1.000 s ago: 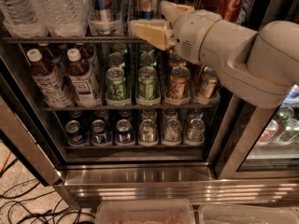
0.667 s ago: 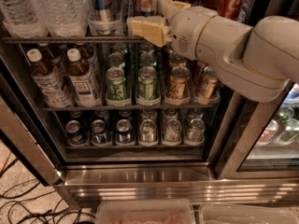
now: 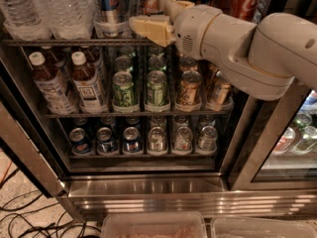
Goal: Pick redbull can from top shelf of fridge
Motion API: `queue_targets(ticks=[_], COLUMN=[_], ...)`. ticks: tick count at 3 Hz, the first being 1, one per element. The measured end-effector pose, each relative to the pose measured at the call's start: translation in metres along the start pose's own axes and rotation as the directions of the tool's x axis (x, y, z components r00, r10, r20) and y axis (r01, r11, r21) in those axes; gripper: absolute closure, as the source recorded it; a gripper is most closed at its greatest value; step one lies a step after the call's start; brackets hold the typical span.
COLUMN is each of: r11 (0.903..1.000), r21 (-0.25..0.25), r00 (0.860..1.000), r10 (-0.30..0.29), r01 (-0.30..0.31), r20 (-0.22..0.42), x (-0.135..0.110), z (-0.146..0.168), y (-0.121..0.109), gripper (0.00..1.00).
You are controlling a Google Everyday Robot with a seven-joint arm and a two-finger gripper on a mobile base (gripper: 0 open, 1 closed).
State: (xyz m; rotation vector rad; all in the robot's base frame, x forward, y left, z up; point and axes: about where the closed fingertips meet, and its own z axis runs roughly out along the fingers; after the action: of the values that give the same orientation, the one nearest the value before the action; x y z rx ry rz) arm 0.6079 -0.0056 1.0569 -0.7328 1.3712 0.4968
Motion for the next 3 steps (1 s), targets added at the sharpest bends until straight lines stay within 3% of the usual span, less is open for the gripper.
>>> queue_targets(ticks=[2, 3], r11=[0.9997, 0.9997], r21=[-0.005, -0.006], r00=[1.000, 1.000], r10=[0.023, 0.023], r01=[-0.023, -0.023], r20=[-0.001, -0.001], x=[0.0056, 0.0056], z=[0.0131, 0.0131], y=[-0.0045, -0.0044], gripper=[0.38, 0.57])
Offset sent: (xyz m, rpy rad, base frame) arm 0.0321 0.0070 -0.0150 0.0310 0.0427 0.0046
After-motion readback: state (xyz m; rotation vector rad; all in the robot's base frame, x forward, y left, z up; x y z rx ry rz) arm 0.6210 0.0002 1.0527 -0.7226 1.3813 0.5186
